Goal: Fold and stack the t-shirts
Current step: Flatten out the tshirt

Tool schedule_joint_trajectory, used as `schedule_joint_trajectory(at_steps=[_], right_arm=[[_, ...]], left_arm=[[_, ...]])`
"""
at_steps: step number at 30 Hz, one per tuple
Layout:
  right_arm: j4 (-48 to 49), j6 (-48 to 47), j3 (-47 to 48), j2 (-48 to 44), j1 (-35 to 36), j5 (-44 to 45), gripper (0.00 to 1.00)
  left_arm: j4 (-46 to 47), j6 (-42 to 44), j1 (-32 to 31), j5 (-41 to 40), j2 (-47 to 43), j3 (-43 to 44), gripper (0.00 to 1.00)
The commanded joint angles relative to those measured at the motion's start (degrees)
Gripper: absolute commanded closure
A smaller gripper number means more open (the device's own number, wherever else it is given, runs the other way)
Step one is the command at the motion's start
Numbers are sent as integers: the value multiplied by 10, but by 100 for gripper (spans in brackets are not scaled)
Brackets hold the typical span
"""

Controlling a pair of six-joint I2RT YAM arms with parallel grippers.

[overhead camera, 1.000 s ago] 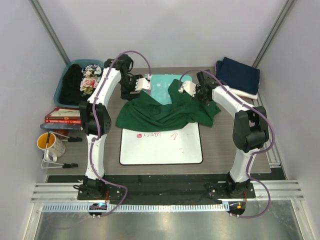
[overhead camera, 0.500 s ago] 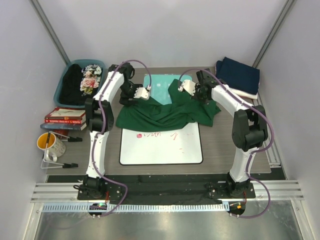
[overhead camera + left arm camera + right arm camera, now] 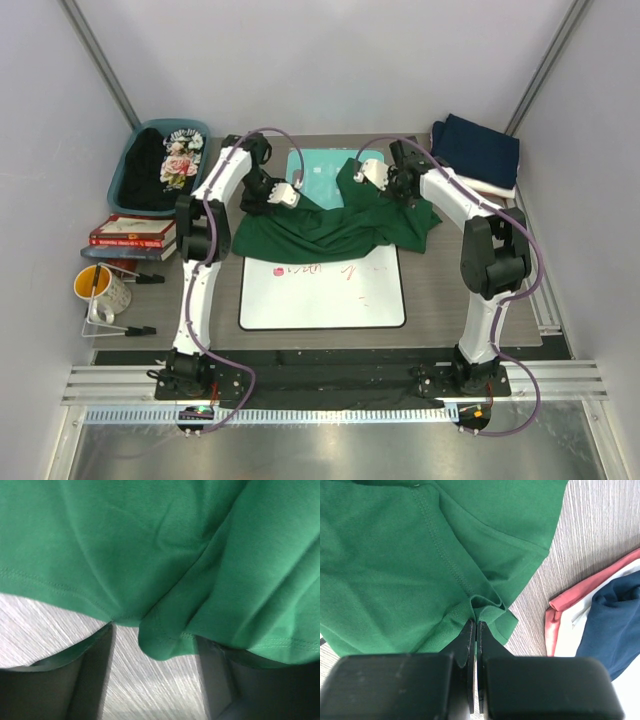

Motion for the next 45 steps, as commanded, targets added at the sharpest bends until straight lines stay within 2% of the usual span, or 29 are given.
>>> schedule_joint_trajectory(at_steps=[1, 2, 3, 5, 6, 11, 15, 22, 29, 34, 39, 42, 45], right_arm=[[13, 3, 28, 0, 5, 7, 99], [13, 3, 27, 1, 5, 8, 99], [12, 3, 27, 1, 5, 8, 99], [13, 3, 26, 0, 5, 9, 99], [13, 3, 26, 0, 5, 9, 99], [13, 3, 29, 4, 5, 10, 99], [13, 1, 34, 5, 5, 11, 99], [30, -6, 38, -1, 5, 37, 99], [79, -5, 44, -21, 5, 84, 99], [136, 5, 39, -69, -2, 133, 99], [184, 29, 21, -131, -10, 169, 99], [183, 32, -16, -192, -16, 146, 99], [159, -9, -81, -260, -16, 77, 99]], left_arm=[[-146, 20, -2, -13, 8, 5, 49], [-152, 18, -4, -19, 11, 5, 57], [-154, 18, -6, -23, 12, 7, 75], [-156, 11, -8, -33, 14, 6, 96], [-157, 5, -10, -40, 12, 6, 100], [-164, -43, -11, -28, -6, 4, 100], [-122, -112, -19, -32, -60, -20, 100], [27, -199, -29, -77, -231, -107, 100], [187, -250, -35, -155, -357, -182, 100], [308, -270, -37, -208, -426, -286, 100], [375, -315, -45, -259, -499, -387, 100], [381, -343, -50, -260, -546, -460, 100], [360, -313, -51, -205, -634, -563, 100]])
